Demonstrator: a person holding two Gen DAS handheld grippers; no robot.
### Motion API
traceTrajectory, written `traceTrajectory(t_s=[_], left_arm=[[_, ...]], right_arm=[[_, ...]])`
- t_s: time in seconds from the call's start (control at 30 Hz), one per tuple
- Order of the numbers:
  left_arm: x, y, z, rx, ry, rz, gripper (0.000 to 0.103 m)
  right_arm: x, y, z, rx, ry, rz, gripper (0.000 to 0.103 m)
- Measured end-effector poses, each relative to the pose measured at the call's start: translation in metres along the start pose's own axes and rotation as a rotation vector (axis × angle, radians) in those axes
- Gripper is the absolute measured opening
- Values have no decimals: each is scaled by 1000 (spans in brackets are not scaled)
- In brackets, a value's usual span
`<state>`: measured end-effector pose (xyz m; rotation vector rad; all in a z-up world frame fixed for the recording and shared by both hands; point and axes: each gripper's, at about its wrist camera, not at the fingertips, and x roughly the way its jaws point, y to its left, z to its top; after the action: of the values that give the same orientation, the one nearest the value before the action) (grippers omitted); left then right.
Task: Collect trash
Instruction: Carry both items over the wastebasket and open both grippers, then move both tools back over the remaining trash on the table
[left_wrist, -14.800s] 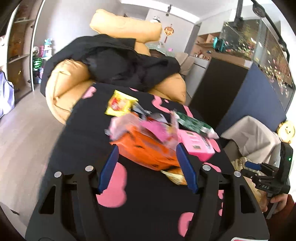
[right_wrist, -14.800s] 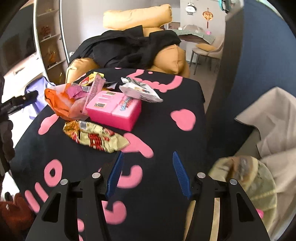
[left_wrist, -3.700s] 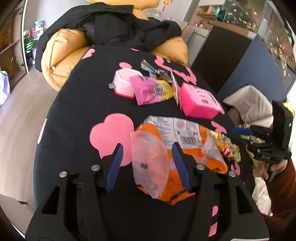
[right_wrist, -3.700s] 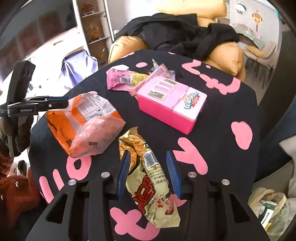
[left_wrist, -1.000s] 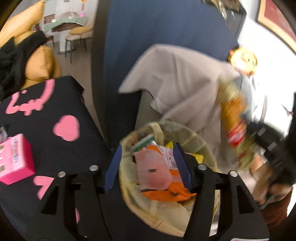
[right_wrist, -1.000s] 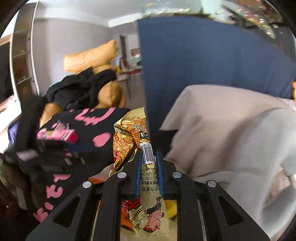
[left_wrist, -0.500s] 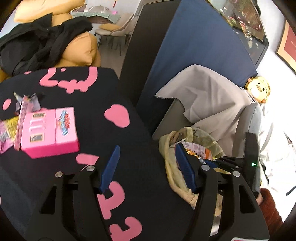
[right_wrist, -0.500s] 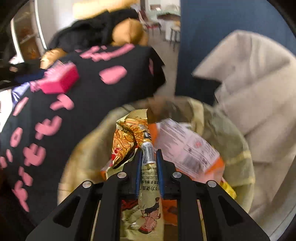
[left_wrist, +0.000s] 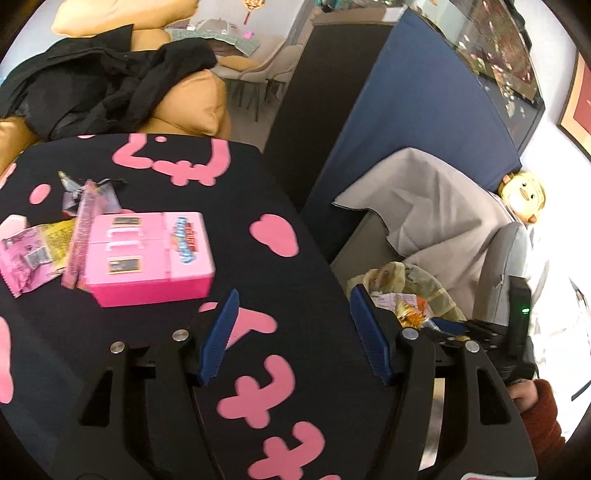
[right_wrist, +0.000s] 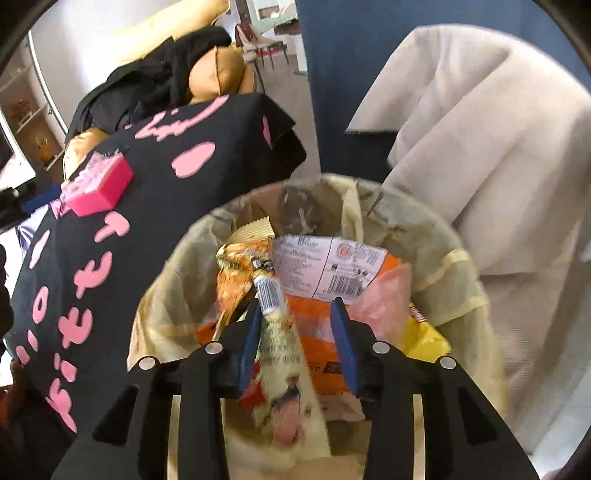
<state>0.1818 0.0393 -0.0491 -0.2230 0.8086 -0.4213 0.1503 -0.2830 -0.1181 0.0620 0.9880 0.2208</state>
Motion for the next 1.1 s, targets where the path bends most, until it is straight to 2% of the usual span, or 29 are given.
traceTrajectory(t_s=[0.27, 0.4, 0.63, 0.73, 0.93, 1.0, 1.1], left_arm=[[-34, 40, -2, -57, -62, 46, 60], [-52, 67, -5, -81, -108, 73, 60], [-90, 131, -17, -133, -193, 138, 61], [-101, 157, -21, -145, -194, 154, 66], [-97, 181, -25, -86, -162, 178, 66], [-92, 188, -19, -68, -169, 202, 66], [-87, 197, -4, -25, -163, 191, 66]], right_arm=[[-33, -4, 2, 9, -38, -82, 36], [-49, 8, 5, -20, -83, -72, 37], [-73, 72, 38, -99, -198, 19, 37], [-62, 107, 51, -154, -191, 59, 37], [-16, 173, 79, -218, -184, 84, 37], [1, 191, 92, -220, -170, 99, 37], [25, 214, 113, -228, -153, 146, 37]])
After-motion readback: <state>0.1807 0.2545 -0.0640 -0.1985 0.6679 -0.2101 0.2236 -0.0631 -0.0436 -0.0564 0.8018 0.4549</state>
